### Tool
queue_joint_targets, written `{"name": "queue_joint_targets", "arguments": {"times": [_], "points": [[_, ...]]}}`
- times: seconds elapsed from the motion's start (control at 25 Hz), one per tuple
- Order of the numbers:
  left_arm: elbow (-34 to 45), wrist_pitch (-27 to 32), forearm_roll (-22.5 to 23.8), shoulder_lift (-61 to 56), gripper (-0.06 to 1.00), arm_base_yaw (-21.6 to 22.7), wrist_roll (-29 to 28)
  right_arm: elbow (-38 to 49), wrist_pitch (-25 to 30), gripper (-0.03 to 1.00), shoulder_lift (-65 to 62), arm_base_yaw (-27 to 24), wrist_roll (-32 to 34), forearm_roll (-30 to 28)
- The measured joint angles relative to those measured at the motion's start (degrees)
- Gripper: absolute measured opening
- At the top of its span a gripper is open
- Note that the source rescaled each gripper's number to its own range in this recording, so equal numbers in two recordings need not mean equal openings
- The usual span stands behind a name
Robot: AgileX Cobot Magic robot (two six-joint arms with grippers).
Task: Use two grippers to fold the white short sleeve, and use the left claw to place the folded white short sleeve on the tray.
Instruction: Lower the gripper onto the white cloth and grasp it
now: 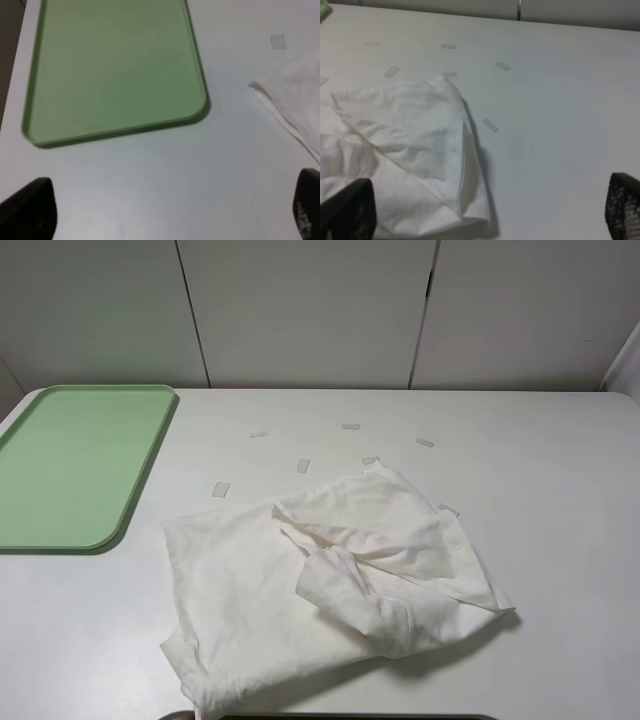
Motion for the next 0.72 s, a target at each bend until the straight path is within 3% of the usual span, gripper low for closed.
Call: {"name": "queue_joint_targets", "arguments": {"times": [0.24,0.32,0.52,0.6,0.64,0.68,0.72], "points": [[0.00,-0.04,-0.15,0.00,0.94,-0.07,0.20,0.00,0.00,1.00,0.00,0.00,0.00,0.11],[-0.73,-2.22,-5.48,1.74,0.94,-0.56,3.31,0.00,0.00,1.00,0.00,0.00,0.00,0.11],[-2.82,-19.52,-23.57,18.39,0.94,-0.74,8.61,0.00,0.00,1.00,0.00,0.00,0.00,0.11],[-3.86,-22.26,-28.18,25.27,0.94,-0.74,12.43,0.00,0.00,1.00,0.00,0.00,0.00,0.11],[-3.86,-22.26,-28.18,25.27,0.94,-0.74,12.43,0.00,0.00,1.00,0.00,0.00,0.00,0.11],[-5.67,-24.05,-34.33,34.88,0.94,-0.74,17.71,0.00,0.00,1.00,0.00,0.00,0.00,0.11],[-6.73,-24.53,-37.30,39.59,0.93,-0.74,20.37,0.00,0.00,1.00,0.00,0.00,0.00,0.11]]}}
